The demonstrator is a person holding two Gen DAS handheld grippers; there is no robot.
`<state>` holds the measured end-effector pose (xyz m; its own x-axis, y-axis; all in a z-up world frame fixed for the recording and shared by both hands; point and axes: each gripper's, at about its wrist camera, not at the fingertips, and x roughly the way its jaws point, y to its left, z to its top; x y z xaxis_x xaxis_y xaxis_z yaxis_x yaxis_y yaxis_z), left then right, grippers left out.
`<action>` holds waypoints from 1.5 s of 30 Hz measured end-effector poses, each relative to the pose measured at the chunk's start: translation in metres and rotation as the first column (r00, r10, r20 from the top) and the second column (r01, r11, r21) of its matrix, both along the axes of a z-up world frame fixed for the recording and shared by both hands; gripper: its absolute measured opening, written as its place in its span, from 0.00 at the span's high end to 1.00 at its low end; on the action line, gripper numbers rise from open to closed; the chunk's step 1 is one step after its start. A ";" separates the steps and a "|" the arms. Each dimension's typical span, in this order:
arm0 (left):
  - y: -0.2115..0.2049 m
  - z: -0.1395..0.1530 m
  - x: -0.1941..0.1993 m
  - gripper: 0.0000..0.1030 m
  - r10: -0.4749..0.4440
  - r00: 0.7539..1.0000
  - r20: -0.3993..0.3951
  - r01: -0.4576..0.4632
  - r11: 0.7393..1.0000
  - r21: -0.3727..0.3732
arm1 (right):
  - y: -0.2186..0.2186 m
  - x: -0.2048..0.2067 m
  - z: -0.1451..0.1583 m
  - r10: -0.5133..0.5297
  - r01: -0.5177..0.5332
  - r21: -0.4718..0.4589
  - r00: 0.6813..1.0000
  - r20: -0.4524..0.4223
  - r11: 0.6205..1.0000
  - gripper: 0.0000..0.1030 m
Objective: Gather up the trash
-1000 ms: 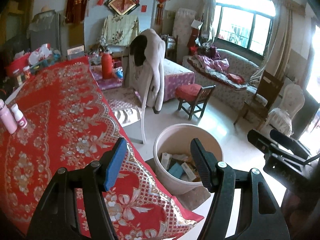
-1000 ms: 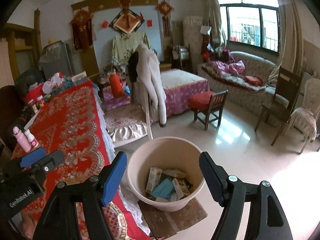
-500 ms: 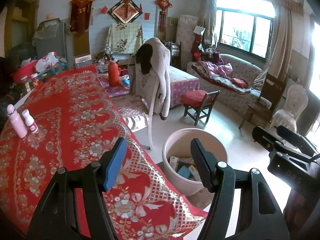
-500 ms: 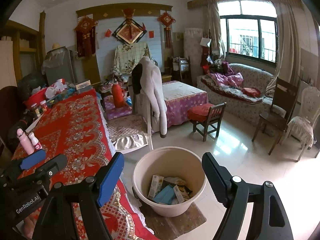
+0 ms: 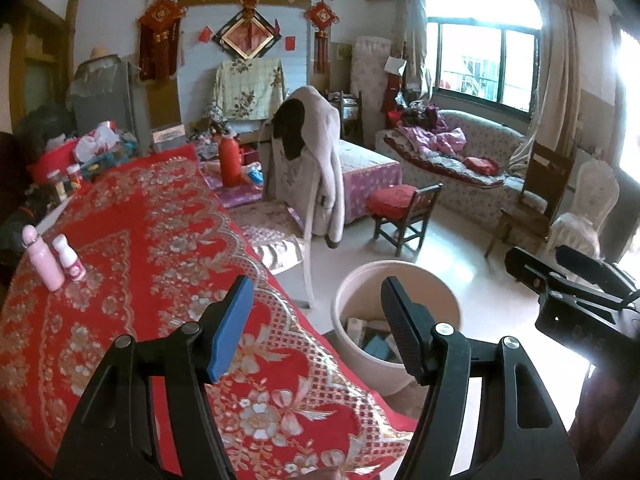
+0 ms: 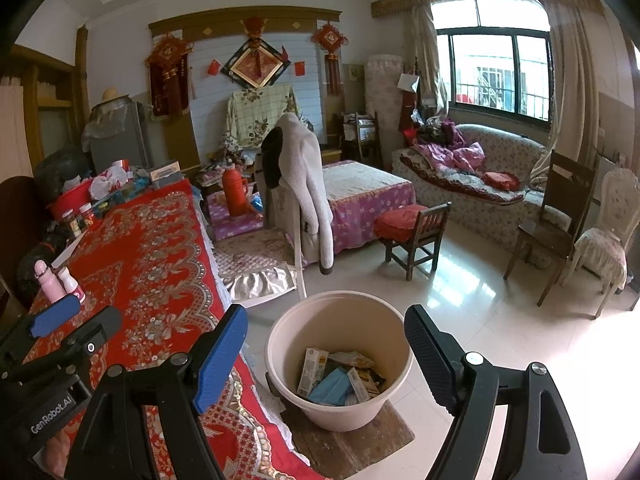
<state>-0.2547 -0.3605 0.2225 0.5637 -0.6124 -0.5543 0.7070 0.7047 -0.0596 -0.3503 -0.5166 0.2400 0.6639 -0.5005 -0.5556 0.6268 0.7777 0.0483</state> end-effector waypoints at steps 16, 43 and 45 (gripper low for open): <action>-0.001 0.000 0.000 0.37 0.007 1.000 -0.016 -0.007 1.000 0.004 | -0.006 -0.010 -0.002 -0.012 0.012 0.011 1.000 -0.006 1.000 0.22; -0.008 -0.004 0.000 0.37 -0.027 0.999 -0.022 0.027 1.000 0.007 | -0.008 -0.015 -0.006 -0.014 0.014 0.016 1.000 -0.014 1.000 0.21; -0.009 -0.004 0.000 0.37 -0.031 0.999 -0.021 0.032 0.999 0.008 | -0.008 -0.015 -0.006 -0.014 0.014 0.015 1.000 -0.014 1.000 0.21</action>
<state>-0.2545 -0.3690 0.2183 0.5323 -0.6249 -0.5711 0.7274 0.6827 -0.0689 -0.3651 -0.5250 0.2339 0.6487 -0.5016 -0.5723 0.6385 0.7679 0.0506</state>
